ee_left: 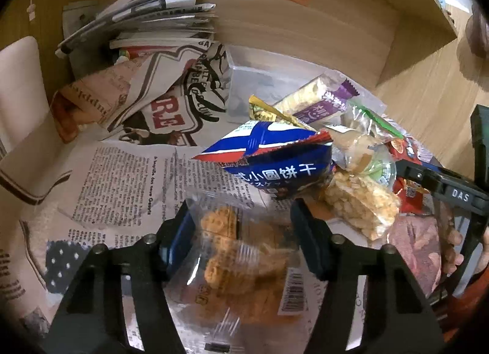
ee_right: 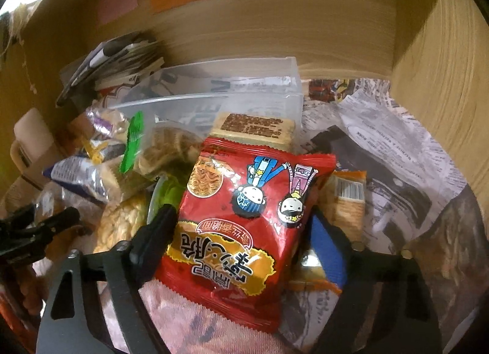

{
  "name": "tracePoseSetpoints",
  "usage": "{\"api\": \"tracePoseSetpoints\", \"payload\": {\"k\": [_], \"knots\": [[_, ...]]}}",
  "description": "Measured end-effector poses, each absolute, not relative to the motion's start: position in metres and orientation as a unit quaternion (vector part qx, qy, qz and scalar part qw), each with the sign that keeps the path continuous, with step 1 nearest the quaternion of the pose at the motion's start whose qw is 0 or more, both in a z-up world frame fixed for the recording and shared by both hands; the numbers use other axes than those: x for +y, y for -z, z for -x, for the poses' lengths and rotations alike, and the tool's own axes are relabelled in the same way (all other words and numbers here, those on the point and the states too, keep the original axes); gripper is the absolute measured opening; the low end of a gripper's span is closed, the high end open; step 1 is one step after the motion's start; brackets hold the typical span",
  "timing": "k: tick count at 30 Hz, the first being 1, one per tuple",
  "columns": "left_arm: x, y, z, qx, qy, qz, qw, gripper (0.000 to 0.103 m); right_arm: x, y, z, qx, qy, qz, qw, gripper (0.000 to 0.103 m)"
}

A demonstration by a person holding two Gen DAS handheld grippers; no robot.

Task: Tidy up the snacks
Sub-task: 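Grasp the red cartoon chip bag with the right gripper while the left grasps a cookie bag, then carry the red chip bag into the clear box with the right gripper while the left drops its cookie bag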

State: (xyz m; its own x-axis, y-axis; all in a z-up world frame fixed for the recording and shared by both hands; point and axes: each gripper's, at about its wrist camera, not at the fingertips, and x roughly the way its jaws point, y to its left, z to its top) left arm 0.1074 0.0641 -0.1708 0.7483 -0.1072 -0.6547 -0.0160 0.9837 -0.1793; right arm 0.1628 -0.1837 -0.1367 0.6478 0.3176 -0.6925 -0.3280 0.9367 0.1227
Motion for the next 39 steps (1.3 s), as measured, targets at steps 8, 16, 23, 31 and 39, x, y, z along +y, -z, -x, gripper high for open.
{"api": "tracePoseSetpoints", "payload": {"k": [8,16,23,31,39], "knots": [[0.066,0.159,-0.099,0.339,0.014,0.075,0.938,0.045,-0.185,0.136,-0.162,0.379,-0.175,-0.004,0.909,0.066],[0.076,0.139,-0.100,0.326,0.016,0.090,0.941,0.028,-0.191,0.121,-0.153,0.356,-0.185,-0.013,0.916,0.066],[0.075,0.129,-0.099,0.307,0.014,0.086,0.948,0.016,-0.196,0.099,-0.148,0.325,-0.182,-0.012,0.928,0.066],[0.087,0.108,-0.095,0.280,0.005,0.095,0.955,0.014,-0.200,0.090,-0.147,0.311,-0.183,-0.015,0.932,0.066],[0.088,0.074,-0.102,0.245,0.003,0.075,0.967,0.013,-0.199,0.070,-0.152,0.277,-0.184,-0.010,0.943,0.066]]}}
